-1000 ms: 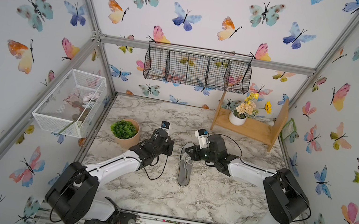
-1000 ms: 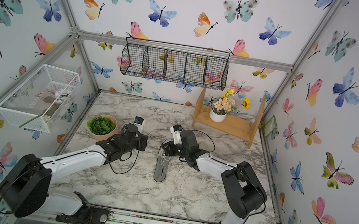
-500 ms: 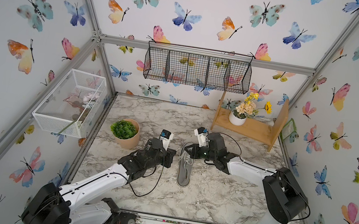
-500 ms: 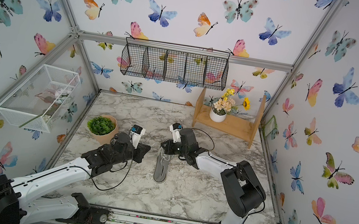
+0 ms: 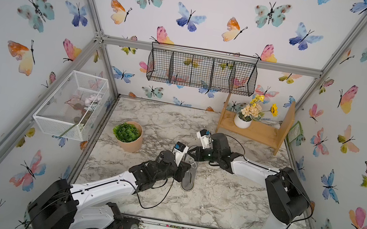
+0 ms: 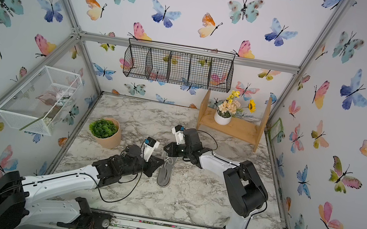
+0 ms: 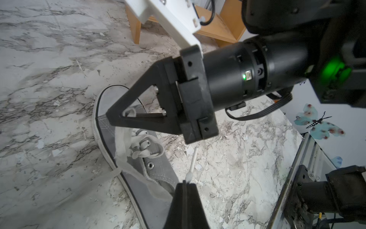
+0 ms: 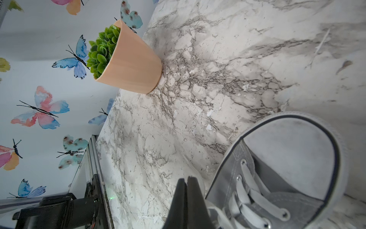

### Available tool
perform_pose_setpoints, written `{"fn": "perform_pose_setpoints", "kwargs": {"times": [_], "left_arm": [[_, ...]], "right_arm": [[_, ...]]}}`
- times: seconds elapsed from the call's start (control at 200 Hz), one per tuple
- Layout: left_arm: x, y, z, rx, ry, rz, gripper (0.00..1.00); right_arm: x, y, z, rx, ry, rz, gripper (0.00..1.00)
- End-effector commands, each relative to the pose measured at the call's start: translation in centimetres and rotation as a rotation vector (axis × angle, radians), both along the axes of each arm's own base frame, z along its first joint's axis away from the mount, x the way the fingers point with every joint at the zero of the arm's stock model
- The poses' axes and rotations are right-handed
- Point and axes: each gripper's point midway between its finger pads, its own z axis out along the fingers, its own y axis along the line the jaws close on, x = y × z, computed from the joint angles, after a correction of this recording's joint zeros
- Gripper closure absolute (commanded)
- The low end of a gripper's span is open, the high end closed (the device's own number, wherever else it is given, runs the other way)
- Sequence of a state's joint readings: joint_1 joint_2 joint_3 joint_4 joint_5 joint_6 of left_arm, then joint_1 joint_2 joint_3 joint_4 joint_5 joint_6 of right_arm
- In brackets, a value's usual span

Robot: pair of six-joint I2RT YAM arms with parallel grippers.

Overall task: Tie the shoes
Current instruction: Wrap the shoelace around the shoelace.

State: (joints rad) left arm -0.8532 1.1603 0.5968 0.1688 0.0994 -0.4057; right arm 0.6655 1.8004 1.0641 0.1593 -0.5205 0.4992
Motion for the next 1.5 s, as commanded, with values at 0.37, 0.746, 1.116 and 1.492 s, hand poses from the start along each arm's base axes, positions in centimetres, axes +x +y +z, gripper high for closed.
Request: {"fn": "perform_pose_setpoints", "kwargs": {"times": [0.37,0.746,1.116,1.492], "left_arm": [[-0.6,-5.5,-1.6,-0.017,-0.055,-0.095,0.97],[-1.9,-6.9,-3.9,0.063,-0.027,-0.230,0.49],[-1.6,0.9,-3.0,0.027,0.020,-0.150,0.35],[3.4,4.1,-4.4,-0.105,0.047,-0.086,0.28]], "right_arm": [[0.2,0.5,-0.6,-0.034,0.031,0.107,0.98],[0.2,0.1,-1.3,-0.055,0.030,0.100,0.98],[0.2,0.1,-0.7,-0.050,0.016,0.104,0.98],[0.2,0.2,-0.2,-0.032,0.008,0.106,0.98]]}}
